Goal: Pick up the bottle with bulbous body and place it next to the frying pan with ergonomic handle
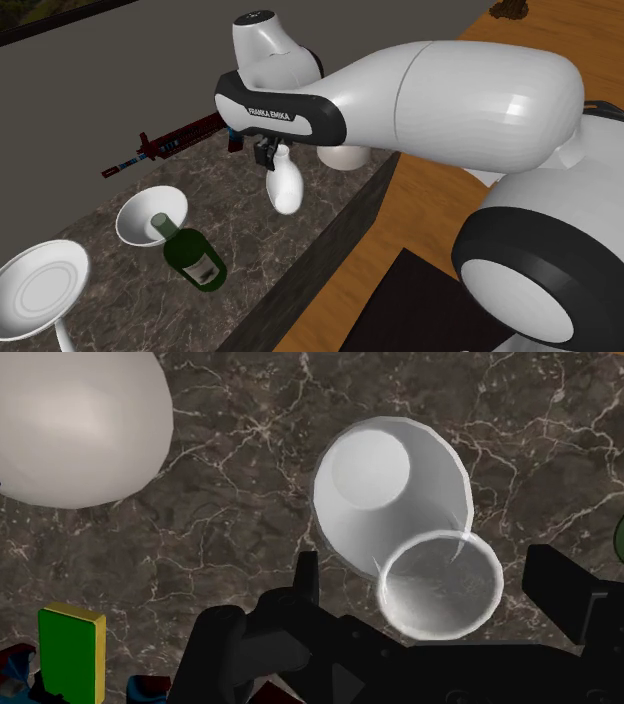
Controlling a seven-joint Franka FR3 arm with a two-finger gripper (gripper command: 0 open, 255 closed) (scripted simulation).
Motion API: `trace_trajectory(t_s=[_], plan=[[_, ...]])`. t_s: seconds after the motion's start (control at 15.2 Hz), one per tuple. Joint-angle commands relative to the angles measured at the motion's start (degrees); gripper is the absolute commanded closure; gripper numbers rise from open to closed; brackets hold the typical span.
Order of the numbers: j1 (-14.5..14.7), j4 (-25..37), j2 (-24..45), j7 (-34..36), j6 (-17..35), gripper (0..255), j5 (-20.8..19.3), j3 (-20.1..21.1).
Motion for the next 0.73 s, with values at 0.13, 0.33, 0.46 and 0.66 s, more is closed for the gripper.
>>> trace_trajectory(t_s=[0.13, 0.33, 0.46, 0.66], plan=[[0.03, -1.16, 0.11, 0.02, 1.3, 0, 0.01, 0.02], [0.03, -1.16, 0.11, 0.02, 1.3, 0, 0.01, 0.02], [0.03, -1.15, 0.11, 0.02, 1.28, 0, 0.01, 0.02], [0.03, -1.15, 0.11, 0.02, 1.28, 255, 0.01, 0.02]])
